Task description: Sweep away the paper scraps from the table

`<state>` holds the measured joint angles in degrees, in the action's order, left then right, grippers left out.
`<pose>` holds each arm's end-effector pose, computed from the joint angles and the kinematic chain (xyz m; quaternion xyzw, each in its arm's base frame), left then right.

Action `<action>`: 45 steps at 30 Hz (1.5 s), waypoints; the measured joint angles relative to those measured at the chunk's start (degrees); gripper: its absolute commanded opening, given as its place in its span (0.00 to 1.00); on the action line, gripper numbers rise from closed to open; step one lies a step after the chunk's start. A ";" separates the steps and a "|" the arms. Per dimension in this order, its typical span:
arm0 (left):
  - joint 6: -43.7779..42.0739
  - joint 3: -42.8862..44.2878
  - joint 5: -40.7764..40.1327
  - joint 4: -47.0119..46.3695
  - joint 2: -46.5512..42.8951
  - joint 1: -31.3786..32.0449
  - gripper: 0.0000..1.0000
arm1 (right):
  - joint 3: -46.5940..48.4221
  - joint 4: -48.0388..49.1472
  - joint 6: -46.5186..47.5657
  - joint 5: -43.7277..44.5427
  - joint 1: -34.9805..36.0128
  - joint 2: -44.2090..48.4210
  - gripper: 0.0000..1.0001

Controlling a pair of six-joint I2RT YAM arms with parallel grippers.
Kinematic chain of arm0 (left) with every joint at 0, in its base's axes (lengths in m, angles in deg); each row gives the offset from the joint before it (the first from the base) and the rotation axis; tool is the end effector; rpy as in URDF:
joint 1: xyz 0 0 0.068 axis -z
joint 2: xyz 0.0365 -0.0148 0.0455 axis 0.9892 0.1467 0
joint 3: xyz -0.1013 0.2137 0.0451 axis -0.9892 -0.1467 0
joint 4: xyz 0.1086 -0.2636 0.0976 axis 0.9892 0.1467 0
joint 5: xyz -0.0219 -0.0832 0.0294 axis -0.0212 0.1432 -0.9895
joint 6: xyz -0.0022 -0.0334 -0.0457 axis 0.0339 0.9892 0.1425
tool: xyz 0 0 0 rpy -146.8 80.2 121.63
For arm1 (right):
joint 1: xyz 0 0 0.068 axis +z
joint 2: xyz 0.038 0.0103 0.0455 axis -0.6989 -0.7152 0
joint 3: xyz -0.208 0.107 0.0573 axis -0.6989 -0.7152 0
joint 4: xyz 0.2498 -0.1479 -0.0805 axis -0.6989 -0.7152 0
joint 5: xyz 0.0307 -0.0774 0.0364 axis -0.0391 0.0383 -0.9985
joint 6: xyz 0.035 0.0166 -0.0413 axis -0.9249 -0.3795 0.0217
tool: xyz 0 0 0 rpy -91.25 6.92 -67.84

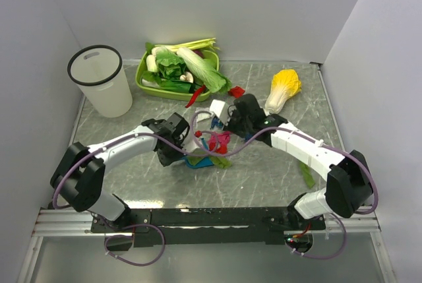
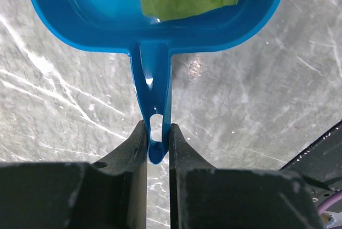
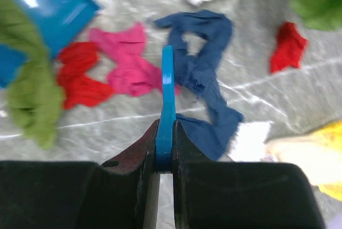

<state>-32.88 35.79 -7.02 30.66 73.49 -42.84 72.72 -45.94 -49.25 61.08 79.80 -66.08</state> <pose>0.2355 -0.1918 0.1408 0.5558 0.8227 -0.0381 0.1131 0.2868 0.2090 0.2173 -0.5541 0.7272 0.0398 0.4032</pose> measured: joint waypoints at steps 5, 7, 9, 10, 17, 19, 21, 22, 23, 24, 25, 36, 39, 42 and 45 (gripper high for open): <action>0.15 0.74 -0.22 0.28 2.78 0.00 0.01 | -3.63 1.46 -1.38 3.13 2.99 0.07 0.00; 0.20 1.22 -0.24 0.81 3.87 0.11 0.01 | -3.74 1.66 -3.23 4.87 3.08 -0.07 0.00; 0.28 1.73 -0.20 0.94 4.81 0.31 0.01 | -3.58 1.57 -5.84 5.49 3.17 -0.09 0.00; 0.35 1.92 -0.17 0.92 5.20 0.46 0.01 | -3.43 1.36 -7.08 5.46 3.17 -0.15 0.00; 1.81 4.42 0.57 0.68 8.70 2.97 0.01 | -0.31 -1.33 -16.44 -1.92 3.54 -2.16 0.00; 2.27 5.35 0.94 0.48 9.90 3.34 0.01 | 0.76 -1.88 -18.32 -4.44 3.80 -2.75 0.00; 2.73 6.19 1.40 0.26 10.69 3.39 0.01 | 1.29 -2.40 -19.93 -6.43 3.93 -2.82 0.00; 2.84 6.43 1.57 0.07 10.84 3.39 0.01 | 1.51 -2.69 -20.65 -7.13 3.91 -2.82 0.00; 2.95 6.45 1.75 -0.07 10.84 3.39 0.01 | 1.62 -2.78 -21.24 -7.63 3.89 -2.82 0.00; 2.99 6.45 1.90 -0.07 10.84 3.39 0.01 | 1.66 -2.80 -21.68 -7.82 3.89 -2.82 0.00; 3.06 6.45 2.08 -0.09 10.84 3.37 0.01 | 1.66 -2.86 -22.16 -8.07 3.89 -2.82 0.00; 2.82 0.33 4.61 -6.93 6.49 3.37 0.01 | 4.83 -5.33 -23.69 -11.26 3.39 -2.71 0.00; 1.97 -1.46 5.42 -9.05 5.03 3.37 0.01 | 6.21 -5.62 -24.57 -13.40 3.34 -2.49 0.00; 1.11 -2.38 5.92 -10.23 4.57 3.37 0.01 | 6.34 -5.97 -24.92 -14.08 3.32 -2.16 0.00; 0.48 -2.64 5.95 -10.84 4.52 3.23 0.01 | 6.34 -6.88 -24.13 -13.62 3.26 -2.03 0.00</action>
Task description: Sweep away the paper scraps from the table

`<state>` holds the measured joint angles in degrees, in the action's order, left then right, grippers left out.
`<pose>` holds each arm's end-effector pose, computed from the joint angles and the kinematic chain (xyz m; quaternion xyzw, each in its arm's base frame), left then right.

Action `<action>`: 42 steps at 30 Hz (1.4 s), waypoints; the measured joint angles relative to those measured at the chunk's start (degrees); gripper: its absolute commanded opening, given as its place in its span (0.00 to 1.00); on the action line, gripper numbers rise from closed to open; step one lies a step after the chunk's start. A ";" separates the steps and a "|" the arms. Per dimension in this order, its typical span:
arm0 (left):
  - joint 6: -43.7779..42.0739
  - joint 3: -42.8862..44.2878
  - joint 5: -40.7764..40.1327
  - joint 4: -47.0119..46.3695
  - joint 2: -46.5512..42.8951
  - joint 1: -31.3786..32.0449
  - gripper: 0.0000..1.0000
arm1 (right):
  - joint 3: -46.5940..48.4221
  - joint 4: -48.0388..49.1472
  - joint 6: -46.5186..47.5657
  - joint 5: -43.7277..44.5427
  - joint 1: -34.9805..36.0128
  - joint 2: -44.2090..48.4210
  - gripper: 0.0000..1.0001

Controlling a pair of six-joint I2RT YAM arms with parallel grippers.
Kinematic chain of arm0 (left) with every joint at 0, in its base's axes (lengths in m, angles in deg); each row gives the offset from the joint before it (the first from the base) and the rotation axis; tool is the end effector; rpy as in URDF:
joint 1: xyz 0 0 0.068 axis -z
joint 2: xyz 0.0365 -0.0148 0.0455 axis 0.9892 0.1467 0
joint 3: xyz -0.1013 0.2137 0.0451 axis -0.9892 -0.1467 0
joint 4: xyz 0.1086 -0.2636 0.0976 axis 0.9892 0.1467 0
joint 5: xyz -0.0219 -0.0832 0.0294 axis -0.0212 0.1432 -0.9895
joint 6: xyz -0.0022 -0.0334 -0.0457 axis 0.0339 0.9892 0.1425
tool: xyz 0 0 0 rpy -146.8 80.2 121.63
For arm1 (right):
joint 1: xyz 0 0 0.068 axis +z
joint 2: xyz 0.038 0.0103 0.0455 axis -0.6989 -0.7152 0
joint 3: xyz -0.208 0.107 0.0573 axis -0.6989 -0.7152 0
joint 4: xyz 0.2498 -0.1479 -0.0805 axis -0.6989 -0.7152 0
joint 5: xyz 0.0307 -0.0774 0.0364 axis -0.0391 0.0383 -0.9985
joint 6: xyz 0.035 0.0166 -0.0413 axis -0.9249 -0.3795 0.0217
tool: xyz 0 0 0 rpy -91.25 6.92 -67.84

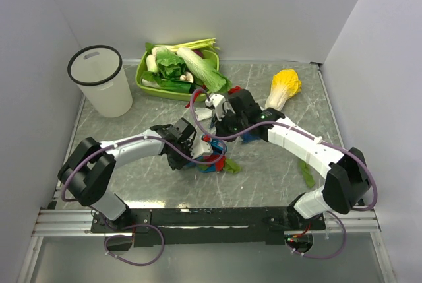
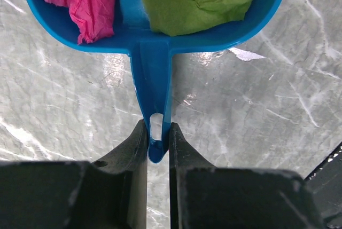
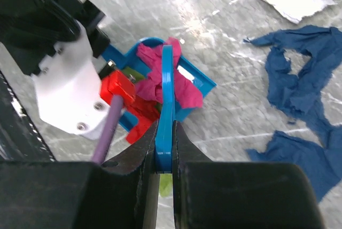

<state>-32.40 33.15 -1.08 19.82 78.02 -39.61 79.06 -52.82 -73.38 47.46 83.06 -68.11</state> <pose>0.2301 -0.2155 0.1100 0.5783 0.7985 -0.0961 0.1369 0.2733 0.2358 0.2381 -0.4517 0.7937 0.2351 0.3328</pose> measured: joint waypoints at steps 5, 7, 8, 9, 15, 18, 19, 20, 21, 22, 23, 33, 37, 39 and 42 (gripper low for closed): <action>-0.92 -0.63 0.22 -0.68 -1.07 -0.46 0.01 | 1.01 -1.55 0.44 -1.38 -2.25 1.29 0.00; -0.98 -0.70 0.37 -0.74 -1.62 -0.63 0.01 | 2.60 -1.55 -0.20 -2.43 -4.04 2.38 0.00; -0.96 -0.70 0.48 -0.81 -1.73 -0.63 0.01 | 3.37 -1.49 -0.63 -2.78 -4.83 3.08 0.00; -0.96 -0.70 0.57 -0.83 -1.73 -0.63 0.01 | 4.04 -1.42 -0.96 -2.86 -5.42 3.80 0.00; -0.76 -0.70 0.59 -0.42 -1.92 -0.63 0.01 | 4.74 -3.39 -3.65 1.29 -5.49 8.13 0.00; -0.24 -0.72 0.11 -0.02 -2.51 -0.70 0.01 | 4.17 -6.99 -5.38 5.31 -5.49 9.60 0.00; 0.20 -0.72 -0.22 0.31 -2.82 -0.81 0.01 | 3.48 -8.00 -5.79 6.27 -5.49 10.14 0.00; 0.76 -0.72 -0.61 0.79 -3.26 -0.96 0.01 | 2.03 -9.11 -6.16 7.21 -5.51 11.04 0.00; 0.96 -0.72 -0.85 1.07 -3.50 -1.03 0.01 | 0.94 -9.94 -6.43 7.72 -5.51 11.61 0.00; 1.40 -0.72 -1.33 1.55 -3.80 -1.14 0.01 | -0.63 -10.75 -6.78 8.07 -5.49 12.33 0.00; 1.88 -0.72 -1.75 2.05 -4.11 -1.33 0.01 | -2.14 -11.78 -7.02 8.55 -5.49 12.90 0.00; 3.93 -1.51 -3.67 3.13 -4.94 -2.45 0.01 | -8.44 -13.42 -9.57 10.08 -5.49 13.00 0.00; 4.28 -1.27 -3.72 3.08 -3.89 -2.45 0.01 | -8.33 -12.41 -10.29 8.55 -5.49 10.25 0.00; 4.48 -0.98 -3.67 3.04 -2.71 -2.47 0.01 | -8.00 -12.13 -10.71 7.28 -5.49 8.72 0.00; 5.27 -0.61 -3.45 2.93 -1.66 -2.51 0.01 | -6.32 -11.50 -12.39 4.79 -5.46 6.47 0.00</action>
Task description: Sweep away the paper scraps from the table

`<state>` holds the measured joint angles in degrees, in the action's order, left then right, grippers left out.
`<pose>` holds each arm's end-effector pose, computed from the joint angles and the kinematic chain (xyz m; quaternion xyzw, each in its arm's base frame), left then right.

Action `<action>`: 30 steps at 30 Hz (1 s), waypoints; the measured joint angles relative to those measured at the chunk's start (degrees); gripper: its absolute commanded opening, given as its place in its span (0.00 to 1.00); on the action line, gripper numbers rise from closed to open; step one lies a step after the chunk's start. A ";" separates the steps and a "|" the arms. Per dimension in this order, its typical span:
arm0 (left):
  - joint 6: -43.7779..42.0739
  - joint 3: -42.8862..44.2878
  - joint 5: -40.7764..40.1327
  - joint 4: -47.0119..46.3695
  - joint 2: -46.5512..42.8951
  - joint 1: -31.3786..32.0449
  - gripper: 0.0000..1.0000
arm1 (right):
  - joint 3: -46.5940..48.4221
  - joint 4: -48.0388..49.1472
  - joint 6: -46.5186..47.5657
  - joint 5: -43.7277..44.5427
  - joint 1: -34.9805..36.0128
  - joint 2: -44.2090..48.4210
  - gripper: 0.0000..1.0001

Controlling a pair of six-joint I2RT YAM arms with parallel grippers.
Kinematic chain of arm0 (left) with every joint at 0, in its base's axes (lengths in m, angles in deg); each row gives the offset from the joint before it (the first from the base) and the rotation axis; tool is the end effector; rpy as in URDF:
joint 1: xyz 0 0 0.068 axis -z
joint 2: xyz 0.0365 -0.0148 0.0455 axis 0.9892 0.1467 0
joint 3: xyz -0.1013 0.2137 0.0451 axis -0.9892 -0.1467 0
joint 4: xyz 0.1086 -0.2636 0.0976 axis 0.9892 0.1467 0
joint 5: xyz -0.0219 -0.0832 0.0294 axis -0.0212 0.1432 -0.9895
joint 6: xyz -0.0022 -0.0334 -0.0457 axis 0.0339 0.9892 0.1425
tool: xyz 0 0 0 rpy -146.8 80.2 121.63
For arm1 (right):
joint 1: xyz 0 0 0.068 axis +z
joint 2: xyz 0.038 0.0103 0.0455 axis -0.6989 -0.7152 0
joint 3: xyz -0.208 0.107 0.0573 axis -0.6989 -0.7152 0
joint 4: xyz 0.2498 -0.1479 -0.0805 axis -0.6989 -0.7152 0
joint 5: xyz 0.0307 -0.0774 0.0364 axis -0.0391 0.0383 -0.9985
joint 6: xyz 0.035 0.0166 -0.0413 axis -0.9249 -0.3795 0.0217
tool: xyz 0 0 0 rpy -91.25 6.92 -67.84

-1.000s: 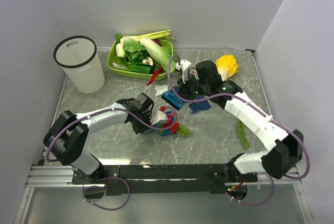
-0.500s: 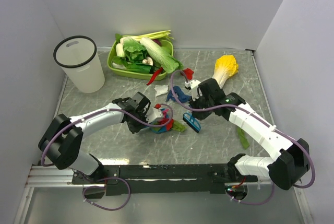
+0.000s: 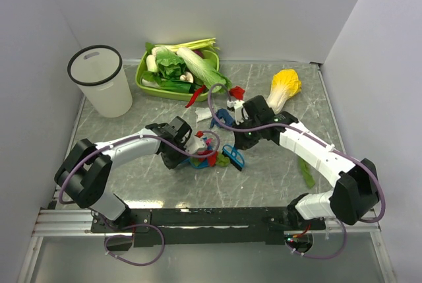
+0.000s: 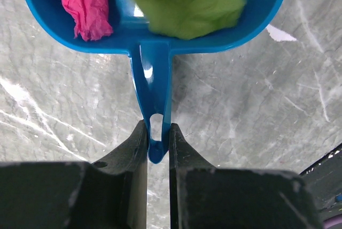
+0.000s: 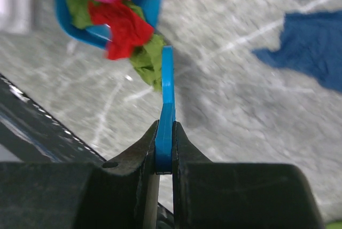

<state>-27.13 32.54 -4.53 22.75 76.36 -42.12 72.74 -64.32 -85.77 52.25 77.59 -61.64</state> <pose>0.2348 -0.1983 0.1134 0.5205 0.8422 -0.0678 0.1230 0.2611 0.1830 0.2193 -0.3079 0.8991 0.1964 0.2412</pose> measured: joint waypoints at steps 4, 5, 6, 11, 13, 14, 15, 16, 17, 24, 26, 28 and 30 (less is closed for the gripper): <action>0.37 0.28 0.46 -0.44 0.20 0.00 0.01 | 2.40 0.83 -1.33 -1.92 0.35 -0.66 0.00; 0.42 0.31 0.50 -0.50 0.22 0.00 0.01 | 2.97 1.14 -1.46 -2.25 0.35 -0.72 0.00; 0.46 0.31 0.72 -0.61 0.22 0.00 0.01 | 3.39 1.38 -1.62 -2.51 0.35 -0.74 0.00; 0.44 0.28 1.55 -1.49 0.20 0.00 0.01 | 3.63 1.66 -1.03 -1.33 0.33 -0.72 0.00; 0.44 0.02 1.68 -2.10 0.02 -0.04 0.01 | 3.63 1.57 0.13 -0.20 0.20 -0.66 0.00; 0.44 -0.33 1.90 -2.54 -0.22 -0.13 0.01 | 3.63 1.51 1.07 0.46 0.09 -0.61 0.00; 0.44 -0.90 2.03 -3.04 -0.61 -0.26 0.01 | 3.63 1.42 2.05 1.38 0.00 -0.59 0.00; 0.42 -1.42 2.25 -3.37 -0.98 -0.42 0.01 | 3.63 1.27 2.97 2.03 -0.17 -0.50 0.00; 0.35 -2.14 2.56 -3.82 -1.55 -0.61 0.01 | 3.63 1.05 3.91 2.78 -0.39 -0.26 0.00; -0.66 -7.06 4.09 -8.46 -5.07 -1.75 0.01 | 3.65 -1.09 6.80 4.83 -2.19 5.03 0.00; -1.40 -8.28 4.33 -9.57 -5.86 -1.79 0.01 | 3.82 -1.88 6.82 5.18 -2.56 6.82 0.00; -2.10 -9.18 4.63 -10.49 -6.73 -1.90 0.01 | 4.09 -2.03 6.82 5.53 -3.45 7.91 0.00; -2.64 -9.90 4.96 -11.39 -8.00 -2.01 0.01 | 4.13 -1.95 6.73 6.23 -4.81 8.39 0.00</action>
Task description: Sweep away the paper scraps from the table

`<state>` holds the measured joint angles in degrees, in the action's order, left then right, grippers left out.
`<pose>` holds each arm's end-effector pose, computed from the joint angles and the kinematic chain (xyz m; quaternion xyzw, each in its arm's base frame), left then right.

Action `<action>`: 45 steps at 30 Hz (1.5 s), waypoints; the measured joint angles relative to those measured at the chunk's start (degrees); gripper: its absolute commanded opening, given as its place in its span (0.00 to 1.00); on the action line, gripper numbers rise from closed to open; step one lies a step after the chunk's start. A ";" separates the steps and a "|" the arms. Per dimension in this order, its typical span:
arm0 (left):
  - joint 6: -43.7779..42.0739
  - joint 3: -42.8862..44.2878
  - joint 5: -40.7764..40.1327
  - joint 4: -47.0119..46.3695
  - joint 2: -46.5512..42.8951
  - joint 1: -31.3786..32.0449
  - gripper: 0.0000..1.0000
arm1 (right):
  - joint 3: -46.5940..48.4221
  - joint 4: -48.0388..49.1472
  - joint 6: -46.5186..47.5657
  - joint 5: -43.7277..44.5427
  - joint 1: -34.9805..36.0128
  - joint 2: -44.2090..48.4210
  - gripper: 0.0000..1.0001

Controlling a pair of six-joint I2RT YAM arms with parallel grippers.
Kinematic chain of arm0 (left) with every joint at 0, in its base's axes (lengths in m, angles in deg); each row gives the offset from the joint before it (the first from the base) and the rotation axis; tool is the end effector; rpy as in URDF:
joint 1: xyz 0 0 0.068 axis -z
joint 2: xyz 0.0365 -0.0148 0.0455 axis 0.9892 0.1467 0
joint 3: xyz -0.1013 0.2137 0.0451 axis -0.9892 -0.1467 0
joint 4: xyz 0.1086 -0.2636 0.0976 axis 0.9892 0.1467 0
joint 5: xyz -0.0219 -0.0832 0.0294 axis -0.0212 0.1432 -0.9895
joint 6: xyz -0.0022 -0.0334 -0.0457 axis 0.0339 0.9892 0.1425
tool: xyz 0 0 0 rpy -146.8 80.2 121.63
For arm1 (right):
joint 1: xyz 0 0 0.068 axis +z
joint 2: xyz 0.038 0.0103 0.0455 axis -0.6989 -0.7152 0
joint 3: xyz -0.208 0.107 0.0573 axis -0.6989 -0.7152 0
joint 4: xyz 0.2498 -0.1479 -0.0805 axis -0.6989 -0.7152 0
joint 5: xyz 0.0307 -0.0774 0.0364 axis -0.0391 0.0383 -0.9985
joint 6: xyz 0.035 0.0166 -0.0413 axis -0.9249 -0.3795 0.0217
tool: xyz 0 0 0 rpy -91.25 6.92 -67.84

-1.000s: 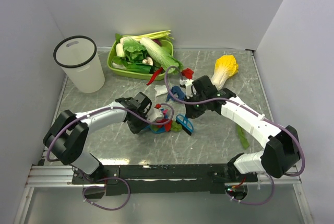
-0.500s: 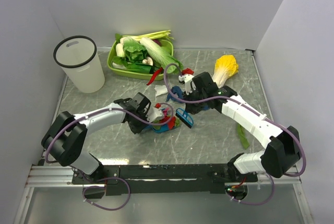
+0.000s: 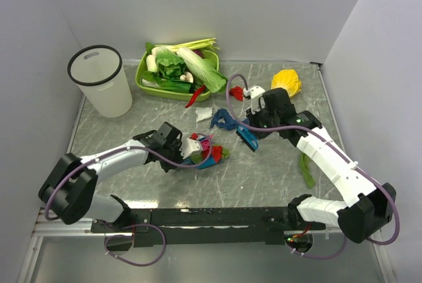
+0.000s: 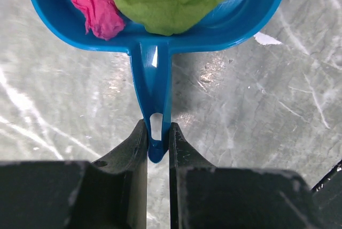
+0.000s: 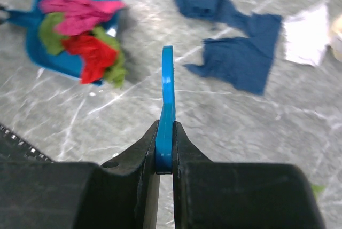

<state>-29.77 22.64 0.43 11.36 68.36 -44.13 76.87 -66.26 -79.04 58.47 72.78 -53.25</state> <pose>0.2246 -0.1813 0.1078 0.5274 0.8177 -0.1122 0.2018 0.2626 0.1486 0.2851 -0.3061 0.8724 0.1347 0.3566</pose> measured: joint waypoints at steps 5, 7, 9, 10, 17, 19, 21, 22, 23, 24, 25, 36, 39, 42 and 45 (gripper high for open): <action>-0.04 -1.77 1.66 -3.87 -6.97 -0.50 0.01 | -0.35 0.17 -1.16 0.42 -5.70 0.00 0.00; 0.35 -2.97 2.86 -7.58 -9.05 -0.48 0.01 | -0.83 0.52 -1.55 0.44 -7.32 0.00 0.00; 1.18 -3.58 3.58 -11.21 -9.20 -0.42 0.01 | -1.18 0.28 -1.75 0.37 -8.59 -0.04 0.00; 1.64 -3.50 3.61 -12.79 -8.39 -0.28 0.01 | -1.18 0.17 -1.75 0.35 -9.03 -0.04 0.00; 3.23 1.42 3.63 -13.20 -6.27 -0.37 0.01 | -2.03 0.68 -1.97 -0.22 -10.75 0.28 0.00; 3.34 3.56 3.67 -12.59 -6.27 -0.37 0.01 | -2.58 0.76 -2.21 -0.33 -11.34 0.57 0.00; 3.67 5.64 3.63 -11.80 -6.43 -0.44 0.01 | -3.54 1.22 -2.49 -0.52 -12.02 1.14 0.00; 3.82 6.12 3.61 -11.50 -6.60 -0.50 0.01 | -3.98 1.36 -2.60 -0.59 -12.28 1.38 0.00; 4.07 6.43 3.52 -11.08 -6.84 -0.50 0.01 | -4.28 1.38 -2.64 -0.70 -12.48 1.57 0.00; 4.17 6.54 3.41 -10.51 -7.13 -0.61 0.01 | -4.52 1.40 -2.80 -0.90 -12.72 1.68 0.00; 4.20 6.56 3.32 -9.62 -7.48 -0.79 0.01 | -4.63 1.33 -2.89 -1.11 -12.94 1.73 0.00; 8.11 16.57 2.99 -1.68 -7.78 -11.32 0.01 | -4.59 1.38 -4.17 -2.82 -15.04 1.97 0.00; 9.20 21.07 2.95 -1.79 -7.78 -14.78 0.01 | -4.59 1.49 -4.57 -3.58 -15.17 1.97 0.00; 9.31 24.39 2.95 -1.75 -7.50 -17.51 0.01 | -4.59 1.90 -4.90 -4.04 -15.32 1.95 0.00; 9.92 27.21 2.97 -1.62 -6.99 -20.41 0.01 | -4.59 2.21 -5.42 -4.59 -15.50 1.95 0.00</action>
<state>-19.85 49.85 3.40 9.74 61.36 -64.55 72.28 -64.06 -84.46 53.88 57.29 -51.30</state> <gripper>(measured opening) 0.168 0.150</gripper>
